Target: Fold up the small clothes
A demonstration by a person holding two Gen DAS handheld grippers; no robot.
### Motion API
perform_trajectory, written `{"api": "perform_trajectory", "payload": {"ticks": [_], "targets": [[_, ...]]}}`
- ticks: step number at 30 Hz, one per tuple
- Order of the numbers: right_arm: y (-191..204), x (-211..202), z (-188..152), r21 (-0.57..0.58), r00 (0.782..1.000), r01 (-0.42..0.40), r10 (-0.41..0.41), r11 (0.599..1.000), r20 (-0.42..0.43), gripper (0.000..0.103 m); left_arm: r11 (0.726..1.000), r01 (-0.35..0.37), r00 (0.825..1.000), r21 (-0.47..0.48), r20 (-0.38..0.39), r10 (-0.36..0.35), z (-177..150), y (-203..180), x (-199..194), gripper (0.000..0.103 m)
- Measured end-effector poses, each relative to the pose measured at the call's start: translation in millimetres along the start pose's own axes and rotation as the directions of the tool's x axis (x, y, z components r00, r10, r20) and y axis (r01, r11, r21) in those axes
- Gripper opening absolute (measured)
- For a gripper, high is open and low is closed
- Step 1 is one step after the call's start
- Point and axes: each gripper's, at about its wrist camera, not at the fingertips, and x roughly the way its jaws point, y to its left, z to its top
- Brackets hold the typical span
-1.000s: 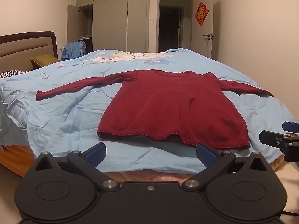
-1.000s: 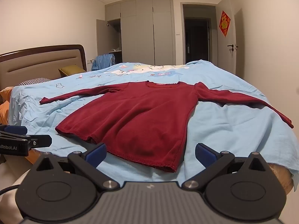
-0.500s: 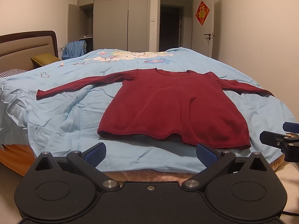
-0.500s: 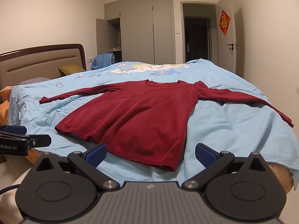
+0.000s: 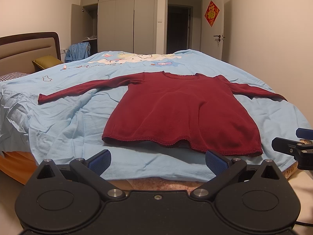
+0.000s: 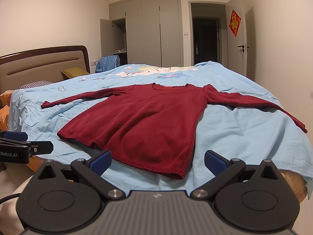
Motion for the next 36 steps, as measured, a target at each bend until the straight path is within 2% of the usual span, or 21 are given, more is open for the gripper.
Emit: {"api": "perform_trajectory", "payload": {"ticks": [36], "targets": [[1.5,-2.4,2.7,0.001,1.0,0.001,0.0,1.0,-0.006,0.103,1.0,-0.001,1.0,0.0,-0.003,0.001,0.3,-0.3,0.8,0.102]]}}
